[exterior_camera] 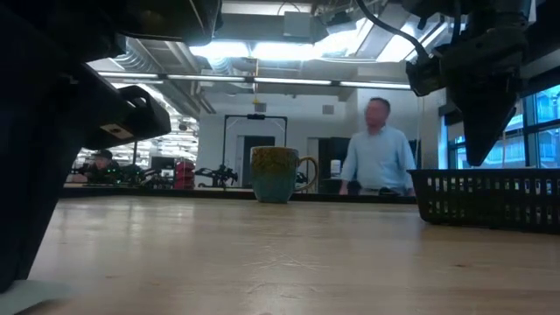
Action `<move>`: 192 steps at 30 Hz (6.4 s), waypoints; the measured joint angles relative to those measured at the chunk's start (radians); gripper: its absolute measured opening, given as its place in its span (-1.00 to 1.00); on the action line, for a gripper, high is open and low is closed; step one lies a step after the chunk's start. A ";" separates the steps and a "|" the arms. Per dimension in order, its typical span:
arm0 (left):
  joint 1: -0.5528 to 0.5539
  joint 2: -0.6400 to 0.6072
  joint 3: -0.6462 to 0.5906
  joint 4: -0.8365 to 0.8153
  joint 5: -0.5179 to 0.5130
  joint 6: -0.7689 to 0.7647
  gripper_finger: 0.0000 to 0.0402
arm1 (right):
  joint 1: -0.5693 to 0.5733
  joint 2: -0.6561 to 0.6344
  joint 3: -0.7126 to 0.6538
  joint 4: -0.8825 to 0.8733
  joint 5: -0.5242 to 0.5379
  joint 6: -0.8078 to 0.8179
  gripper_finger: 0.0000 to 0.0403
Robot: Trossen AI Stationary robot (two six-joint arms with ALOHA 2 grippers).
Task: Pick and place Stevia / Truvia into bins
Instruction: Put the stevia packet into the black bin
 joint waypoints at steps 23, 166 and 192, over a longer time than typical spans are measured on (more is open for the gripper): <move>0.016 -0.076 -0.010 0.011 -0.029 0.003 -0.99 | 0.000 0.000 0.000 0.009 0.001 0.003 -0.61; 0.192 -0.124 -0.017 -0.007 -0.280 0.265 -0.98 | 0.028 0.000 0.000 0.612 -0.081 -0.045 0.15; 0.242 -0.262 -0.013 0.233 -0.543 0.483 -0.98 | 0.004 0.000 0.000 0.768 -0.037 0.176 -0.10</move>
